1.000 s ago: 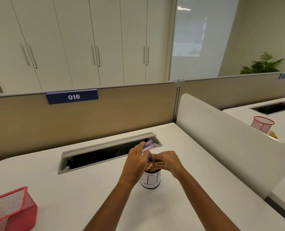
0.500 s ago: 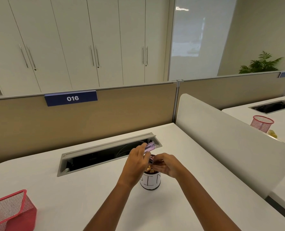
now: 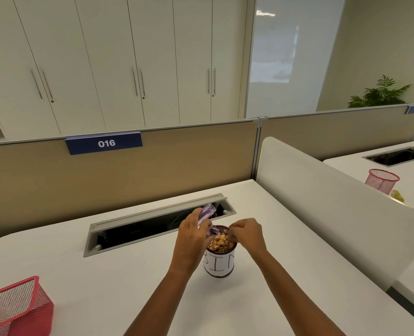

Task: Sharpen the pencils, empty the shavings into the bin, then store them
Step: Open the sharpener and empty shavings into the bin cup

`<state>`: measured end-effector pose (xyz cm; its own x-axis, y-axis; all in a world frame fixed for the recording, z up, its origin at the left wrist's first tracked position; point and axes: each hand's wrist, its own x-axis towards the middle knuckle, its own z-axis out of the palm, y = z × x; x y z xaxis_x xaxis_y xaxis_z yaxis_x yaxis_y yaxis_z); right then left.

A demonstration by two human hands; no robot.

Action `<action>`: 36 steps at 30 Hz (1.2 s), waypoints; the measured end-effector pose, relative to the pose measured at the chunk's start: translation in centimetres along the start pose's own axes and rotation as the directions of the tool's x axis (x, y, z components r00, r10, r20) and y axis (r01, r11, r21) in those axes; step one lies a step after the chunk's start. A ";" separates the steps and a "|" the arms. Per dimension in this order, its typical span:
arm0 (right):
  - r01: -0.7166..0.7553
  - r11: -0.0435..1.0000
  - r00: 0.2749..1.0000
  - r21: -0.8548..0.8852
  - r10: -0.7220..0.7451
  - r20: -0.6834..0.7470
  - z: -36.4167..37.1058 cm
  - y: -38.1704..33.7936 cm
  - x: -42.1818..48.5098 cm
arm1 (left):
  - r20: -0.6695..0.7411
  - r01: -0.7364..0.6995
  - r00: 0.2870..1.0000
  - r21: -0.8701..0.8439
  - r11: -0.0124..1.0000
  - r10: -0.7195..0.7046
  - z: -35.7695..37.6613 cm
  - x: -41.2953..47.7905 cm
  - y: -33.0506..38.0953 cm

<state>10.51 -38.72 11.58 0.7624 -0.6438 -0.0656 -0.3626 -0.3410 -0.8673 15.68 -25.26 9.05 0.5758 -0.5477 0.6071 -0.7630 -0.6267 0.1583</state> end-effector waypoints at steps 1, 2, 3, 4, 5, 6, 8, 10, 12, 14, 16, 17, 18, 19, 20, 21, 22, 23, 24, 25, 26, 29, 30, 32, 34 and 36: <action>0.039 0.998 0.999 -0.041 -0.039 0.008 0.1 -0.1 -0.3 | 0.000 0.048 0.999 -0.108 0.993 -0.048 -0.1 -0.1 0.1; 0.060 0.997 0.998 -0.053 -0.059 0.021 0.2 -0.2 -0.4 | 0.012 0.097 0.995 -0.213 0.972 -0.097 0.1 -0.2 0.0; 0.050 0.998 0.998 -0.023 -0.049 0.048 0.3 -0.4 -0.6 | 0.015 0.122 0.992 -0.295 0.948 -0.123 0.3 -0.4 -0.1; 0.009 0.999 0.995 0.042 -0.013 0.096 0.4 -0.7 -0.7 | 0.015 0.135 0.990 -0.365 0.921 -0.139 0.3 -0.5 0.0; -0.064 0.991 0.985 0.121 0.043 0.169 0.5 -0.9 -0.8 | 0.010 0.150 0.987 -0.433 0.889 -0.162 0.3 -0.6 0.2; -0.150 0.969 0.960 0.195 0.096 0.262 0.5 -1.1 -0.9 | 0.005 0.167 0.982 -0.497 0.851 -0.190 0.1 -0.7 0.4; -0.296 0.897 0.889 0.328 0.133 0.438 0.4 -1.3 -1.2 | 0.015 0.197 0.972 -0.589 0.784 -0.233 -0.4 -0.8 0.8; -0.386 0.815 0.841 0.432 0.119 0.528 0.0 -1.2 -1.5 | 0.045 0.217 0.968 -0.639 0.738 -0.246 -0.7 -1.1 0.9; -0.420 0.782 0.824 0.461 0.116 0.554 -0.2 -1.2 -1.8 | 0.074 0.228 0.968 -0.659 0.717 -0.240 -0.7 -1.5 0.8; -0.425 0.779 0.818 0.460 0.112 0.565 -0.4 -1.2 -2.1 | 0.093 0.247 0.964 -0.666 0.704 -0.250 -0.7 -1.9 0.6; -0.424 0.769 0.811 0.479 0.087 0.579 -0.4 -1.0 -2.3 | 0.116 0.273 0.957 -0.662 0.698 -0.264 -0.8 -2.2 0.5; -0.419 0.763 0.811 0.492 0.071 0.580 -0.4 -1.0 -2.4 | 0.125 0.282 0.955 -0.660 0.696 -0.269 -0.9 -2.5 0.5; -0.410 0.759 0.816 0.507 0.056 0.576 -0.5 -0.9 -2.5 | 0.128 0.288 0.953 -0.658 0.696 -0.273 -1.0 -2.6 0.5; -0.393 0.758 0.824 0.521 0.039 0.565 -0.5 -0.9 -2.7 | 0.126 0.296 0.950 -0.654 0.696 -0.286 -1.2 -2.9 0.4; -0.372 0.752 0.837 0.543 0.018 0.548 -0.6 -0.9 -2.9 | 0.117 0.304 0.945 -0.652 0.695 -0.304 -1.5 -3.1 0.3; -0.346 0.744 0.850 0.571 -0.009 0.526 -0.7 -1.0 -3.0 | 0.110 0.313 0.940 -0.650 0.693 -0.322 -1.8 -3.4 0.2; -0.313 0.733 0.865 0.604 -0.042 0.499 -0.9 -1.0 -3.1 | 0.104 0.318 0.937 -0.647 0.693 -0.333 -2.0 -3.6 0.1; -0.272 0.724 0.880 0.634 -0.080 0.469 -1.0 -1.2 -3.3 | 0.104 0.324 0.935 -0.642 0.695 -0.339 -2.3 -3.9 0.0; -0.225 0.722 0.893 0.655 -0.116 0.435 -1.1 -1.4 -3.6 | 0.109 0.328 0.934 -0.638 0.696 -0.341 -2.6 -4.3 0.0; -0.171 0.731 0.906 0.660 -0.147 0.398 -1.1 -1.5 -3.8 | 0.120 0.336 0.932 -0.638 0.693 -0.342 -2.9 -4.6 0.1; -0.113 0.751 0.918 0.650 -0.171 0.358 -1.0 -1.8 -4.2 | 0.129 0.345 0.929 -0.639 0.687 -0.347 -3.1 -4.9 0.1; 0.036 0.806 0.945 0.590 -0.220 0.242 -0.6 -2.5 -5.5 | 0.141 0.368 0.919 -0.641 0.673 -0.368 -4.0 -5.8 0.4; 0.075 0.820 0.949 0.568 -0.233 0.212 -0.5 -2.6 -5.9 | 0.135 0.364 0.920 -0.643 0.674 -0.368 -4.2 -6.1 0.5; 0.138 0.834 0.946 0.534 -0.271 0.178 -0.3 -2.6 -6.7 | 0.129 0.352 0.925 -0.643 0.680 -0.358 -4.9 -6.8 0.5; 0.182 0.835 0.933 0.519 -0.313 0.177 -0.3 -2.5 -7.5 | 0.132 0.345 0.930 -0.641 0.686 -0.344 -5.7 -7.6 0.5; 0.214 0.834 0.917 0.509 -0.351 0.190 -0.2 -2.4 -8.2 | 0.130 0.346 0.928 -0.650 0.677 -0.350 -6.2 -8.3 0.5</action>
<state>5.05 -32.73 14.33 0.9282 -0.3404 0.1504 0.1331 -0.0737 -0.9884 8.72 -17.57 8.90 0.8392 -0.3613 0.4065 -0.5080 -0.2535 0.8232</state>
